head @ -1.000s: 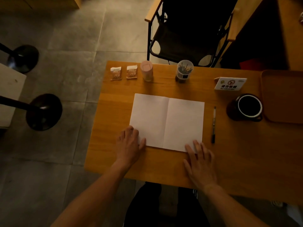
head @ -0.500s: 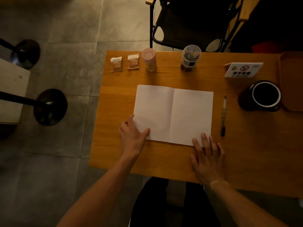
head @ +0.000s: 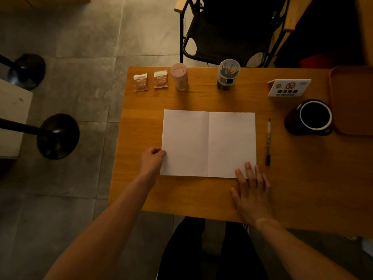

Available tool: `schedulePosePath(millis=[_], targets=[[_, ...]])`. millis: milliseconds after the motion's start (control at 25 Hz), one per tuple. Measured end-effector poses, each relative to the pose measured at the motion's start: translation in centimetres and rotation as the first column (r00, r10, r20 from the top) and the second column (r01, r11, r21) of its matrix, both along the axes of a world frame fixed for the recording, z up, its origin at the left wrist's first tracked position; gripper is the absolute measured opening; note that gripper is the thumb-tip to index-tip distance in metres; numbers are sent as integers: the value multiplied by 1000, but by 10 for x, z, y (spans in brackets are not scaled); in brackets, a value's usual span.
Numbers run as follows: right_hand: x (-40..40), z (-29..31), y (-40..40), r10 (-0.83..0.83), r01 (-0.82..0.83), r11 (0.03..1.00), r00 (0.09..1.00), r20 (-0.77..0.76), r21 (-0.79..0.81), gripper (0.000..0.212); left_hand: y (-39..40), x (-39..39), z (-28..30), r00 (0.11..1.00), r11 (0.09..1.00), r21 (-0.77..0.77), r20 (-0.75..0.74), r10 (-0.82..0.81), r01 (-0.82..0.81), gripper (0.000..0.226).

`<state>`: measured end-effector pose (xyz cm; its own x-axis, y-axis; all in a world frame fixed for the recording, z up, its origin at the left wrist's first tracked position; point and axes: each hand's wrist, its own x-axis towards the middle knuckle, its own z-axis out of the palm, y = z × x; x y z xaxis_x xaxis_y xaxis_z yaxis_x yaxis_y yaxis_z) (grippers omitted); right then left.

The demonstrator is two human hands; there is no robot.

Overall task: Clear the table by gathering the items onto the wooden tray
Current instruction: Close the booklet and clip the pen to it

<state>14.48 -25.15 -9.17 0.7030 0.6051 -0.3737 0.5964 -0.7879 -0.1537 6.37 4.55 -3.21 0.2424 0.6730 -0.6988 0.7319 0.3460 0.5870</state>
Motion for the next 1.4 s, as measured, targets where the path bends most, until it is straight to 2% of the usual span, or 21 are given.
schedulePosePath(millis=[120,320,480,600,680,760,880,1040,1240,1320,1400], targets=[[-4,10,4,-12,12,999,1000,-3,-37,69,4,-3,17,994,998,-11,83,-66,67,12],[-14,21,18,-42,43,997,999,10,-63,58,5,-3,50,951,965,96,175,-256,242,11],[-16,20,21,-63,61,997,998,-28,-50,62,-14,7,72,863,888,158,213,-457,431,19],[-9,18,14,-19,18,999,999,-34,-41,61,-31,24,77,784,825,179,257,-565,536,13],[-5,19,9,18,-19,999,999,-44,-35,61,-47,38,73,737,785,175,274,-618,594,12],[-2,21,3,54,-54,999,998,-16,-5,67,-69,53,64,731,780,159,276,-624,605,15],[3,22,-10,98,-101,992,994,43,79,76,-106,82,47,710,728,207,165,-684,653,20],[10,21,-30,113,-117,985,993,36,124,82,-140,112,23,657,638,224,-15,-754,737,22],[26,21,-47,118,-122,975,992,35,188,65,-158,127,1,587,553,213,-152,-795,805,25],[37,22,-46,1,-14,960,999,47,281,47,-160,130,-3,549,506,227,-200,-812,832,31],[56,25,-36,-211,191,912,977,15,362,29,-153,131,-8,530,478,251,-218,-820,842,40]])
